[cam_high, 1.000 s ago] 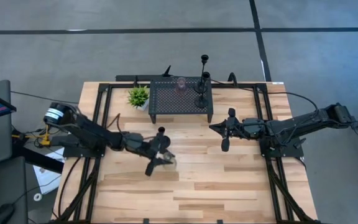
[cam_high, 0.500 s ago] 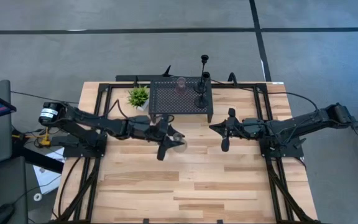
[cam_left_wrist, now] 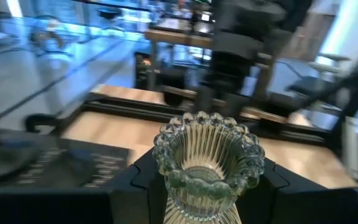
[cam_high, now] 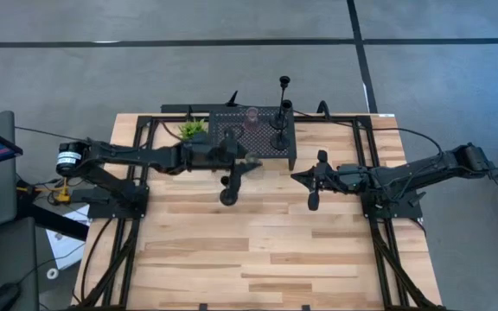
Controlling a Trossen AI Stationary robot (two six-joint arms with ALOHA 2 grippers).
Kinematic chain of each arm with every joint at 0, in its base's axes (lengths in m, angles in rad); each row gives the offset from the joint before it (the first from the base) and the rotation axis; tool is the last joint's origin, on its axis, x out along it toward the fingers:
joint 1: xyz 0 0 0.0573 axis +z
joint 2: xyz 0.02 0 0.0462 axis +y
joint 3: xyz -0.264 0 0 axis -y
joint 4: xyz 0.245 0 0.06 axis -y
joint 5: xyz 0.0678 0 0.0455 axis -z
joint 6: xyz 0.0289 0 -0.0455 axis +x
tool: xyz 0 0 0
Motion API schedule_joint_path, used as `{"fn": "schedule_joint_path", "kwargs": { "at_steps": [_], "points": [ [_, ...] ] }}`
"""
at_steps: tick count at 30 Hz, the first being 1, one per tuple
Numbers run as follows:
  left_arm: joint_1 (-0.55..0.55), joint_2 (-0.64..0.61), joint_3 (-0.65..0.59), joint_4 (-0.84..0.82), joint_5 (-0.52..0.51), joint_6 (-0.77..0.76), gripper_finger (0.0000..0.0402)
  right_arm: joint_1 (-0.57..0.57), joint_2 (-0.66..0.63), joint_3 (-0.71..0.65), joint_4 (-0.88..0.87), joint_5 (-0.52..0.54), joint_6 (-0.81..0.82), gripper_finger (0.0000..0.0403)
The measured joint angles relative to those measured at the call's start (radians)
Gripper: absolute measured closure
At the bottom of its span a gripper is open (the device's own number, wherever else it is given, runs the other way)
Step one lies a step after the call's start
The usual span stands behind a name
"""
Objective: Pick & Place candle stick holders
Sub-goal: Align the green glass candle holder with the pink glass candle holder on the shelf
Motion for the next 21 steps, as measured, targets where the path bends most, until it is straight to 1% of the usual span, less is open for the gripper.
{"fn": "schedule_joint_path", "kwargs": {
  "at_steps": [5,12,17,21],
  "points": [
    [0.092,0.025,0.001,0.004,-0.008,-0.001,0.0261,0.0,0.0,0.0,-0.001,0.0,0.0,0.0403],
    [0.156,0.108,0.001,0.033,-0.022,-0.003,0.0261,-0.002,0.0,0.0,-0.004,0.001,-0.007,0.0403],
    [0.18,0.162,0.001,0.098,-0.076,0.0,0.0261,-0.002,0.0,0.0,-0.004,0.002,-0.008,0.0403],
    [0.189,0.178,0.001,0.104,-0.127,0.0,0.0261,-0.002,0.0,0.0,-0.004,0.002,-0.008,0.0403]
  ]
}}
